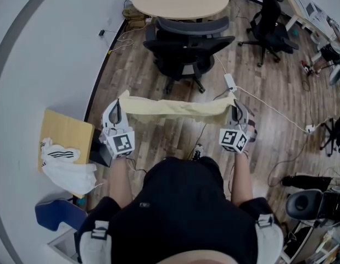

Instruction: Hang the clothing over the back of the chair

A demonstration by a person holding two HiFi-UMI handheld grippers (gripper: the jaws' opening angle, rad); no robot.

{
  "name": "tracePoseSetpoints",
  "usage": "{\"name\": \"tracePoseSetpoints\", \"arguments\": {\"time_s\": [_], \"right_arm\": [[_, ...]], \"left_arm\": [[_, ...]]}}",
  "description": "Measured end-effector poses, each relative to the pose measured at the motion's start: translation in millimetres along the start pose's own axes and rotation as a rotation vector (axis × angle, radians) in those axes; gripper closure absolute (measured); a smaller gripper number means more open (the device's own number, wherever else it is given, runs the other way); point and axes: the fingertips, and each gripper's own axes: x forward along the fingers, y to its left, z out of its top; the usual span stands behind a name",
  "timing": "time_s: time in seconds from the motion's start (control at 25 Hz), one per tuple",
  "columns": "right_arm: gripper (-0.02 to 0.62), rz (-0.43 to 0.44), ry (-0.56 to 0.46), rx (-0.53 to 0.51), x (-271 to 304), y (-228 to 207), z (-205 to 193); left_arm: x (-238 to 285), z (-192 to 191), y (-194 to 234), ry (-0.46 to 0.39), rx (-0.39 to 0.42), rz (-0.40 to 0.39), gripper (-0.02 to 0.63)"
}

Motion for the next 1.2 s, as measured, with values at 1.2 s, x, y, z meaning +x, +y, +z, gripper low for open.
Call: {"name": "tracePoseSetpoints", "arguments": {"time_s": [1.2], "right_arm": [[0.586, 0.086, -0.164, -0.08, 62.1, -62.1, -41.3]], "left_arm": [[9.8, 43.8, -70.0, 0.097, -0.03, 0.142, 0.607]]}}
